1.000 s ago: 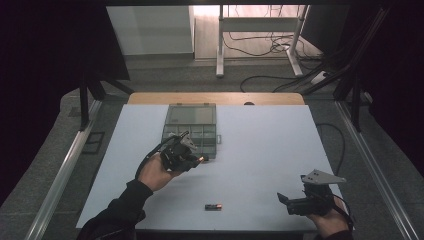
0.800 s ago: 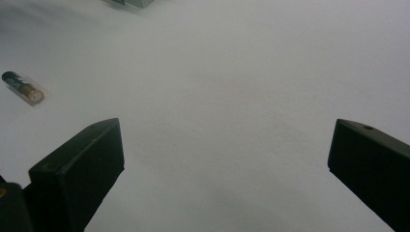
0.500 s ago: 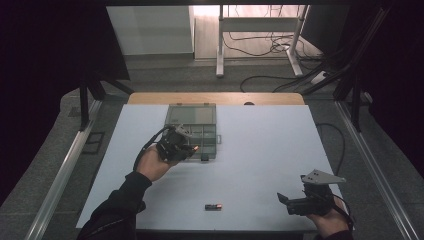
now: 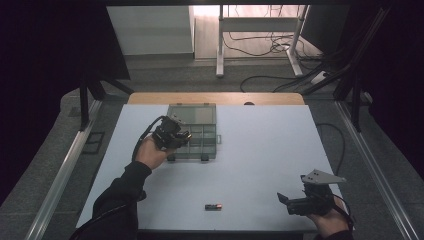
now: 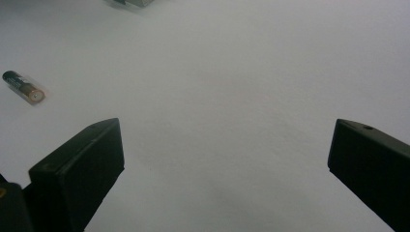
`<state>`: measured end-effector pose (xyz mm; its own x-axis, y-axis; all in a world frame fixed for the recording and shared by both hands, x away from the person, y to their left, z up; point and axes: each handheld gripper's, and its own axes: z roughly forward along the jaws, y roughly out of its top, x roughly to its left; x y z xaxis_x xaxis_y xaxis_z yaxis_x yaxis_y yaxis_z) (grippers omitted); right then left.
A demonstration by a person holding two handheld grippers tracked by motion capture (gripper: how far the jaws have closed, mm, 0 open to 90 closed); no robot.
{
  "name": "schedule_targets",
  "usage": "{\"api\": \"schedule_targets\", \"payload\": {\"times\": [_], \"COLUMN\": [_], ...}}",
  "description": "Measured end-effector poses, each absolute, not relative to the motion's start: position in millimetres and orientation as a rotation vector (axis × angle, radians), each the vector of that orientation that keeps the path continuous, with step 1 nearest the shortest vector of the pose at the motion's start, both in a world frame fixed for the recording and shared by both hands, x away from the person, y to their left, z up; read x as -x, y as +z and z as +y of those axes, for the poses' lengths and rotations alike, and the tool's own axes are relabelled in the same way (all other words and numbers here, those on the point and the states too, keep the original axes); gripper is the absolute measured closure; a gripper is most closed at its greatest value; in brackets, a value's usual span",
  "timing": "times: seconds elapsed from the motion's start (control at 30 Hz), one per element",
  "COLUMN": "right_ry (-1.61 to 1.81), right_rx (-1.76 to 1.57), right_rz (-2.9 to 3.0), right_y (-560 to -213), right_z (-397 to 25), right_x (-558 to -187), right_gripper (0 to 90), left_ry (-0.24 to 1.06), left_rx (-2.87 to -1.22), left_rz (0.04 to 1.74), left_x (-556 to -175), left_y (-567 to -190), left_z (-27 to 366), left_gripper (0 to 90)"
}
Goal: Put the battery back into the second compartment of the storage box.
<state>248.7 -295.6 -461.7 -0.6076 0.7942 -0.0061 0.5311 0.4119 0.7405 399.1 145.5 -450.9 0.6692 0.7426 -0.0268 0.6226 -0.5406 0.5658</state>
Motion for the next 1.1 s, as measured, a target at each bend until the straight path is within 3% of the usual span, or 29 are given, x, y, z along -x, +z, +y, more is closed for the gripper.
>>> {"api": "schedule_targets", "payload": {"times": [0.83, 0.87, 0.97, 1.0, 1.1], "right_ry": [1.022, 1.023, 1.024, 1.025, 1.025], "right_rx": [-1.138, -1.139, -1.138, -1.138, -1.143], "right_rz": [2.320, 2.320, 2.319, 2.317, 2.316], "right_y": [-462, -462, -462, -462, -462], "right_z": [-296, -296, -296, -296, -296], "right_x": [-249, -249, -249, -249, -249], "right_gripper": [0.0, 0.0, 0.0, 0.0, 0.0], "left_ry": [0.324, 0.301, 0.283, 0.275, 0.267], "left_rx": [-2.282, -2.262, -2.224, -2.209, -2.200], "left_rz": [1.228, 1.238, 1.248, 1.251, 1.223], "left_x": [-450, -453, -454, -454, -451], "left_y": [-481, -484, -486, -486, -485], "left_z": [153, 155, 157, 158, 161], "left_gripper": [76.0, 73.4, 52.1, 52.1, 39.6]}}
